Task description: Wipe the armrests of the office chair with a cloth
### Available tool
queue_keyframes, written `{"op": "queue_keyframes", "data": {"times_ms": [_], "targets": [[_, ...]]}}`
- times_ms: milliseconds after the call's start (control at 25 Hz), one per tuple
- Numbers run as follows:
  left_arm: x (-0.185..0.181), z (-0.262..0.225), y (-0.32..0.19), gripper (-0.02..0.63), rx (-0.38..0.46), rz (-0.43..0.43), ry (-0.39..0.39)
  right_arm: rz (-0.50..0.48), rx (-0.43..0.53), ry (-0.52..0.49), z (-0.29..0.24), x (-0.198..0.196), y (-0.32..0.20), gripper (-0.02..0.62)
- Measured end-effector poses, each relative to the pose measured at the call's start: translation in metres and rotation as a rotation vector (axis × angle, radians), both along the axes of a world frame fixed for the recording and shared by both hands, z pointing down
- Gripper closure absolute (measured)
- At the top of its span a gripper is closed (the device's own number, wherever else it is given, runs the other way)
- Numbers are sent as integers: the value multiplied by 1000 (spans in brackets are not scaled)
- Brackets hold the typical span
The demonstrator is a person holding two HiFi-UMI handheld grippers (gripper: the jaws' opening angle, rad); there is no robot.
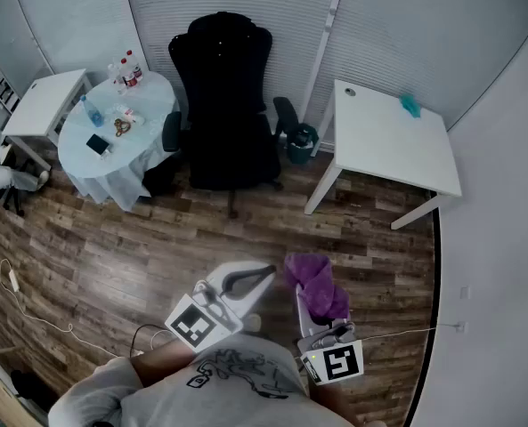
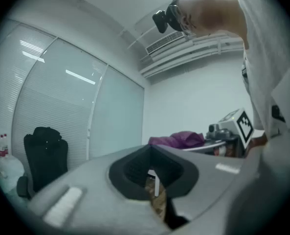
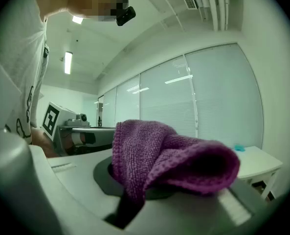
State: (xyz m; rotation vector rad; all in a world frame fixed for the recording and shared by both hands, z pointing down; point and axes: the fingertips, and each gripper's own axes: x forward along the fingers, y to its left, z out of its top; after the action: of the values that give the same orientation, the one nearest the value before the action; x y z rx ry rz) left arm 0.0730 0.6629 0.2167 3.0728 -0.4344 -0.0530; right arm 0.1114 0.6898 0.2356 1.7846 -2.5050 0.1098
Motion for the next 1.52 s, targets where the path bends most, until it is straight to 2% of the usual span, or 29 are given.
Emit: {"op": "queue_keyframes", "data": {"times_ms": [280,480,760,1040,1520], "targets": [[13,6,1,604,-18,-17,3,-13,-11,3,7,14,3,568],[16,14,-4,604,-39,-28,-5,-38,-20,-34,10,18,-5,568],[23,24,-42,604,-20,-23,1,-23,-19,-4,19,26,-40,568],[44,28,-128,604,-10,-5,9,-5,-22,27,25,45,-121,568],[76,22,-328,604,-19,19,-2,7,-32,11,18,73,-324,568]]}}
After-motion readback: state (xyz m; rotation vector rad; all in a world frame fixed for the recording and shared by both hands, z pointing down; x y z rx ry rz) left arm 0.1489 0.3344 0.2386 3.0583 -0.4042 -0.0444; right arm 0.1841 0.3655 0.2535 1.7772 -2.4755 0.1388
